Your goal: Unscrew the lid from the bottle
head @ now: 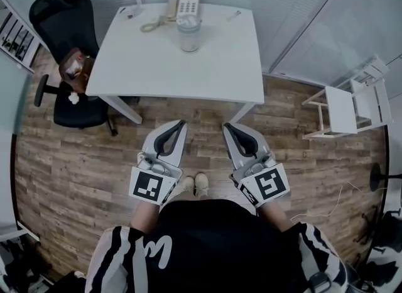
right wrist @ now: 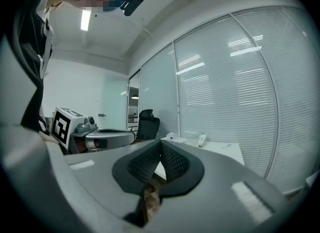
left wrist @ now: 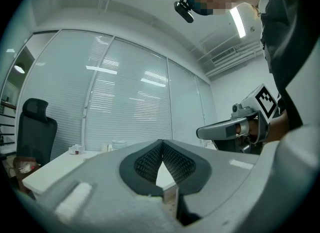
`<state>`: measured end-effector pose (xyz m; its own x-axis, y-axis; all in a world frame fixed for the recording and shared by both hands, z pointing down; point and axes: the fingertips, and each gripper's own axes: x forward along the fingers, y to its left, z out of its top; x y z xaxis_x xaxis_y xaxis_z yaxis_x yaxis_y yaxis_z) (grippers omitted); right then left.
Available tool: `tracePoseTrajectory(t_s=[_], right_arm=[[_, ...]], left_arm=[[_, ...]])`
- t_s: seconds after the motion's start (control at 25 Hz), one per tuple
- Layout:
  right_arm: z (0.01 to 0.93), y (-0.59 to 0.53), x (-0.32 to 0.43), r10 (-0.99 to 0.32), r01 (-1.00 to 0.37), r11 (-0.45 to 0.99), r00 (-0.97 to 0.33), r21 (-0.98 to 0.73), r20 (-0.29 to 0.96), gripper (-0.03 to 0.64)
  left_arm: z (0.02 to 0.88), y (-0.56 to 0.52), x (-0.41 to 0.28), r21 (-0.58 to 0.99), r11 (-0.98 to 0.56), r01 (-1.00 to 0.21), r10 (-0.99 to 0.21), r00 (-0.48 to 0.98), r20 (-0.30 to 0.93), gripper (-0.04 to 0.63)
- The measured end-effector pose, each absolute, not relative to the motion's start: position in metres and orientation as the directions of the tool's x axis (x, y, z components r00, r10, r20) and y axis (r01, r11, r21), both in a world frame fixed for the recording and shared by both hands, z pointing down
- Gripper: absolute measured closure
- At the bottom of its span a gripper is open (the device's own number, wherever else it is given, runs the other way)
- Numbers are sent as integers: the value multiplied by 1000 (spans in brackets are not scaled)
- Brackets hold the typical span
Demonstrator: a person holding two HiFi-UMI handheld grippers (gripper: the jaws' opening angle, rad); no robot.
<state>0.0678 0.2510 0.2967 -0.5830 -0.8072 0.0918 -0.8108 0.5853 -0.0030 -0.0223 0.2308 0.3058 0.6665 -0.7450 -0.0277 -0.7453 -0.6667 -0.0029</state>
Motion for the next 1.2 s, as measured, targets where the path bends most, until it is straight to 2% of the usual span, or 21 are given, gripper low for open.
tracePoseTrajectory(t_s=[0.52,1.2], right_arm=[[294,238,71,-789,-793,608,-609,-42,77,617],[300,224,75,-779,-781,624,-623,-7,69,616]], left_arm=[[307,217,-16,30,-637,-770,-771,637,-31,595],[314,204,-27,4,-604,-797,-797,604,-13,595]])
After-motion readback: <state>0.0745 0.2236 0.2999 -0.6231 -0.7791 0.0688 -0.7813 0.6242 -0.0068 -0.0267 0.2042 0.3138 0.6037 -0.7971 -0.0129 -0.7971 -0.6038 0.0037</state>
